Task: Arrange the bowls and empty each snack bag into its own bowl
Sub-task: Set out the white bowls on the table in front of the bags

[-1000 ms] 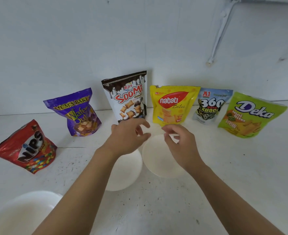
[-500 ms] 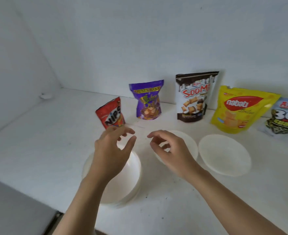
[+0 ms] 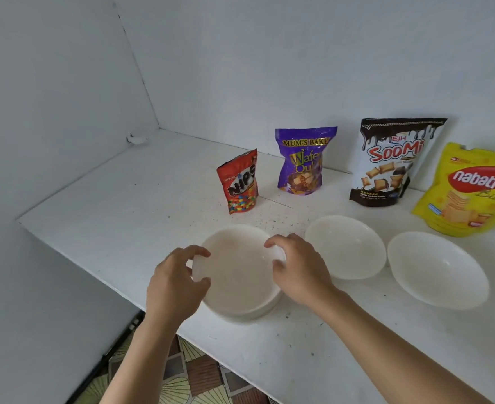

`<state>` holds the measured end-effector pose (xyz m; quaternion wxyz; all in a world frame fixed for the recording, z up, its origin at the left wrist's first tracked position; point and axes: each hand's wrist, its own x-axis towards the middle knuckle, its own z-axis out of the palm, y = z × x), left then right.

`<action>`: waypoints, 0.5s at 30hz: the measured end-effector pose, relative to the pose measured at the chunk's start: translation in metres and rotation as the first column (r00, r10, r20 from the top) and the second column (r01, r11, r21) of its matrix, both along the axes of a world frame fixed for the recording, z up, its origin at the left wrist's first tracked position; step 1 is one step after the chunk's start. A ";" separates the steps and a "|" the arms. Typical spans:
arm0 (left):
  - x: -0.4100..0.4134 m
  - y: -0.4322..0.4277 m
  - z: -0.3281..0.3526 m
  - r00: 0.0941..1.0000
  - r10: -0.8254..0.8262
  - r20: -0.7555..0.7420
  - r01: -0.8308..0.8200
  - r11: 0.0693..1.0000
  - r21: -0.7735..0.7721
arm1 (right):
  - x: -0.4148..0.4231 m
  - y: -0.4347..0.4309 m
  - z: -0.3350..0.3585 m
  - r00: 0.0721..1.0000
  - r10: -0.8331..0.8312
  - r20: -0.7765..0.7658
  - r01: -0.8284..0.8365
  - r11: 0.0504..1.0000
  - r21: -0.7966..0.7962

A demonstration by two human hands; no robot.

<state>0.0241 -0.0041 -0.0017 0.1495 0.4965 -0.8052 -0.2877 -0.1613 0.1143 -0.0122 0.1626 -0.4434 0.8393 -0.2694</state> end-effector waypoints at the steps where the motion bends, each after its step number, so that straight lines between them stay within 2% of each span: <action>1: 0.000 -0.002 0.001 1.000 -0.002 0.007 0.002 1.000 -0.004 | 0.000 -0.001 0.002 1.000 0.010 -0.008 -0.010 1.000 0.010; 6: -0.003 -0.006 0.018 1.000 -0.021 0.000 0.021 0.999 -0.039 | -0.002 0.004 0.018 0.999 0.029 -0.041 -0.030 0.999 -0.026; 9: -0.012 -0.002 0.038 0.994 -0.068 -0.090 0.063 0.996 -0.056 | -0.012 0.011 0.029 0.999 -0.014 -0.037 0.008 0.989 -0.145; 13: -0.038 0.013 0.064 0.961 -0.131 -0.245 0.125 0.991 -0.037 | -0.030 0.029 0.047 0.986 -0.110 0.121 0.152 0.896 -0.418; 15: -0.055 0.025 0.072 0.935 -0.130 -0.331 0.138 0.990 -0.002 | -0.040 0.042 0.055 0.965 -0.149 0.218 0.242 0.830 -0.503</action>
